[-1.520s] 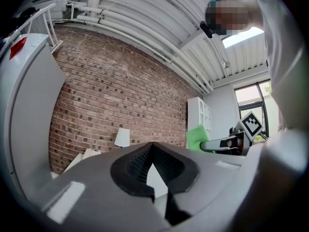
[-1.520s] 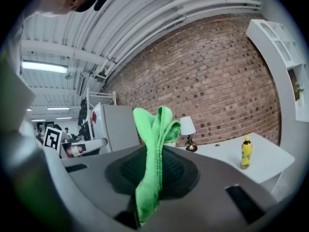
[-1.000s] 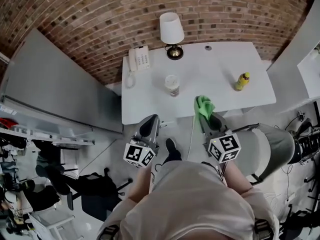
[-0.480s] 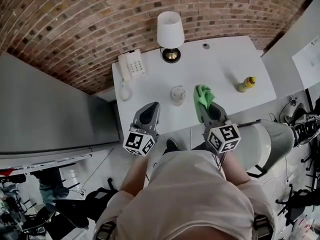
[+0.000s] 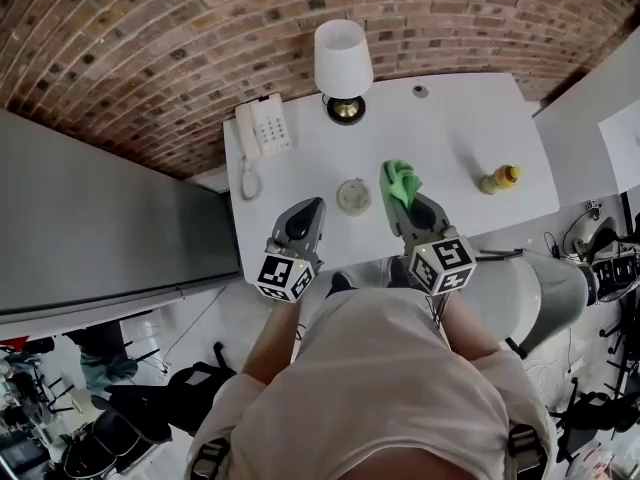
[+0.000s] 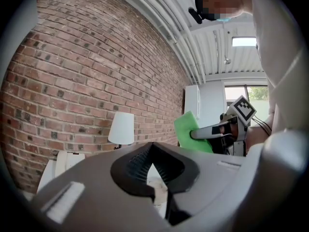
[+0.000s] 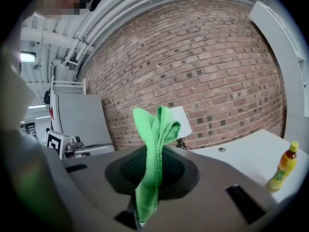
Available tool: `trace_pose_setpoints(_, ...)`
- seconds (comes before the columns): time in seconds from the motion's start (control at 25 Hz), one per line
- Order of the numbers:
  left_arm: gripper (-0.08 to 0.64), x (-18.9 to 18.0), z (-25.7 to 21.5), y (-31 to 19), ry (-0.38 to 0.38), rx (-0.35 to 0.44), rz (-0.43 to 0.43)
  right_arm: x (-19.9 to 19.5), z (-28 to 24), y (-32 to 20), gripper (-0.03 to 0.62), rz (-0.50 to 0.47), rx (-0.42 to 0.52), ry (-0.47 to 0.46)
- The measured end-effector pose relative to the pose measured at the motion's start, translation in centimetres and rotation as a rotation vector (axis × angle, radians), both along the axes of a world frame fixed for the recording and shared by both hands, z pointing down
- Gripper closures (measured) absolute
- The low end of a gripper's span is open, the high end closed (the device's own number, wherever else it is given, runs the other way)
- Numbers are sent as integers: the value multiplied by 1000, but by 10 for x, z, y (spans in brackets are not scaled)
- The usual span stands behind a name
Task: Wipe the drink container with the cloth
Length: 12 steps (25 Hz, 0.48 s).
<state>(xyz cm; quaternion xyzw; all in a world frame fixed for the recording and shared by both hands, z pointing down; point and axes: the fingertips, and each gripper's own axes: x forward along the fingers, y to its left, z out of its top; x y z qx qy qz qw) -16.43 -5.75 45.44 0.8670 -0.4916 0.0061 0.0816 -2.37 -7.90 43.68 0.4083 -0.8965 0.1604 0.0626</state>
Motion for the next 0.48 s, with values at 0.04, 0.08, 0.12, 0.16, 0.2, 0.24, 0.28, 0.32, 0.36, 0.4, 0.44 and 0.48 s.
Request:
trace_pose_setpoints(0.04, 552, 2, 4, -2, -1, -12, -17, 1, 2, -3, 549, -18, -4, -1)
trace_pose_setpoints(0.08, 552, 4, 7, -4, 1, -24, -36, 2, 3, -6, 549, -39, -8, -3)
trace_pose_setpoints(0.12, 552, 6, 10, -5, 2, -34, -51, 3, 4, -8, 549, -61, -10, -6)
trace_pose_setpoints(0.16, 552, 9, 13, -7, 2, -40, -63, 3, 5, -10, 549, -82, -13, -10)
trace_pose_setpoints(0.2, 552, 11, 15, -8, -2, -43, -70, 3, 6, -12, 549, -99, -16, -16)
trace_pose_setpoints(0.24, 552, 14, 17, -10, -8, -45, -74, 3, 7, -14, 549, -112, -21, -20)
trace_pose_setpoints(0.28, 552, 18, 21, -13, -16, -49, -77, 4, 9, -16, 549, -123, -26, -24)
trace_pose_setpoints(0.32, 552, 21, 24, -15, -23, -54, -79, 5, 11, -17, 549, -131, -32, -26)
trace_pose_setpoints(0.36, 552, 24, 29, -17, -28, -62, -80, 6, 13, -18, 549, -138, -38, -29)
trace_pose_setpoints(0.4, 552, 26, 34, -20, -34, -71, -82, 7, 16, -19, 549, -143, -44, -31)
trace_pose_setpoints(0.44, 552, 27, 38, -22, -40, -80, -83, 8, 19, -20, 549, -147, -51, -33)
trace_pose_setpoints(0.48, 552, 29, 43, -25, -47, -89, -82, 8, 22, -21, 549, -149, -58, -34)
